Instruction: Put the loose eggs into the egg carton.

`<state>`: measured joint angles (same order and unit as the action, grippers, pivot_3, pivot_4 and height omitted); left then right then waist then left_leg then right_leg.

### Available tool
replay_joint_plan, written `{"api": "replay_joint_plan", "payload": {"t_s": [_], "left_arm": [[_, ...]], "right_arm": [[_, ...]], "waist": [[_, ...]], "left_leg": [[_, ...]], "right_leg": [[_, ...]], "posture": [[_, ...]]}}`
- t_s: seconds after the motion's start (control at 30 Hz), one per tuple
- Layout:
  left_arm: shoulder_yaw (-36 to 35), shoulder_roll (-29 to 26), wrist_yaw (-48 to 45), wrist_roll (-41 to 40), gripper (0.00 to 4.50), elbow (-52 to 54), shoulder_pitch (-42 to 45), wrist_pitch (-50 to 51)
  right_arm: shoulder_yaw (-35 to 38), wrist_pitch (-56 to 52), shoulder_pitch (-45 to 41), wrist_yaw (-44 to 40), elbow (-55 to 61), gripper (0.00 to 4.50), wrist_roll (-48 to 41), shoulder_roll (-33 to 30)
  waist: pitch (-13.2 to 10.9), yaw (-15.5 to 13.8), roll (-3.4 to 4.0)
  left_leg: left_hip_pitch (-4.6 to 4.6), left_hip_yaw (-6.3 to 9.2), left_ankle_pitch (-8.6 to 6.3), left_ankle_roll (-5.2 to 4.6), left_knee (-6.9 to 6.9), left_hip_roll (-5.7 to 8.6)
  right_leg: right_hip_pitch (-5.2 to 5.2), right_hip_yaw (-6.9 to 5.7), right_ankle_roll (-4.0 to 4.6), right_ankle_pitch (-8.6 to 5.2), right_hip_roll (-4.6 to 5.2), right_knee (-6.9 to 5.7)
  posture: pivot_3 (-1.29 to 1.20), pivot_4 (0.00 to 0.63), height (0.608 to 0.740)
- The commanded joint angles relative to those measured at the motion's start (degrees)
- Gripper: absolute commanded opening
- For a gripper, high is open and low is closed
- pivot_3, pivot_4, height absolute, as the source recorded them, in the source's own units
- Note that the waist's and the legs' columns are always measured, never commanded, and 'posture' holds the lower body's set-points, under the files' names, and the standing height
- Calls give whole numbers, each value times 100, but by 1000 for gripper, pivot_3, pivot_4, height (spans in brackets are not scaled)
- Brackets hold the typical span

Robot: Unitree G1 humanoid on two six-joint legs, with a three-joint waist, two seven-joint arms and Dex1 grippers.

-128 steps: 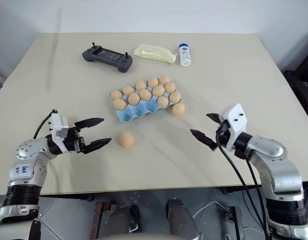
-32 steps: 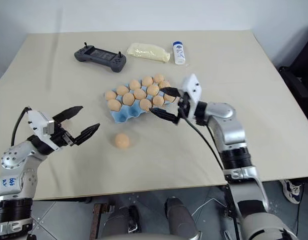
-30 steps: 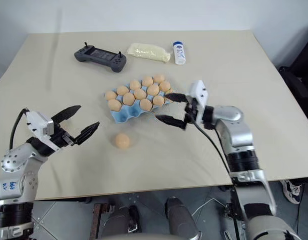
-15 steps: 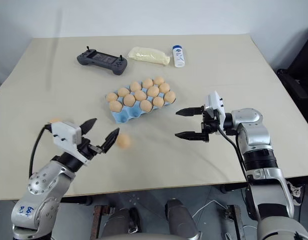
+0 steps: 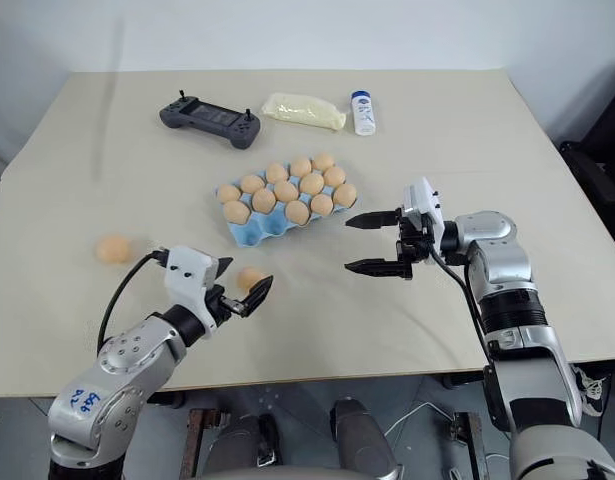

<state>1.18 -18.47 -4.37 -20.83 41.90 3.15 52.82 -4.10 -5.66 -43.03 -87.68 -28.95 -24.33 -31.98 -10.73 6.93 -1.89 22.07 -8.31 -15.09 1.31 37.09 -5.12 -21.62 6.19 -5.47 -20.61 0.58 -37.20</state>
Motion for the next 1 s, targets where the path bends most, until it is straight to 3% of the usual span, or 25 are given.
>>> {"api": "replay_joint_plan", "payload": {"t_s": [0.03,0.47,0.73,1.0], "left_arm": [[133,32,12,74,4500,-94,236,220],[357,82,-215,111,4500,-738,769,732],[428,101,-274,131,2068,-753,802,811],[449,176,-480,446,1852,-899,1091,-472]], "right_arm": [[83,-72,78,-458,354,4466,-173,-120],[209,-209,377,-134,839,4466,-206,-232],[245,-255,481,-12,995,4500,-179,-274],[319,-237,480,88,1023,4500,-146,-310]], "waist": [[0,-39,0],[-1,-131,2],[-1,-201,2],[-1,-218,2]], "left_leg": [[0,0,0,1,0,0],[1,-2,-2,3,-2,2],[1,-2,-4,5,-4,1],[2,-4,-6,3,-3,2]], "right_leg": [[0,0,0,0,-1,0],[2,-1,0,0,2,12],[2,-1,0,0,1,19],[5,-1,0,1,5,24]], "posture": [[0,150,740],[0,150,740],[0,150,740],[0,150,740]]}}
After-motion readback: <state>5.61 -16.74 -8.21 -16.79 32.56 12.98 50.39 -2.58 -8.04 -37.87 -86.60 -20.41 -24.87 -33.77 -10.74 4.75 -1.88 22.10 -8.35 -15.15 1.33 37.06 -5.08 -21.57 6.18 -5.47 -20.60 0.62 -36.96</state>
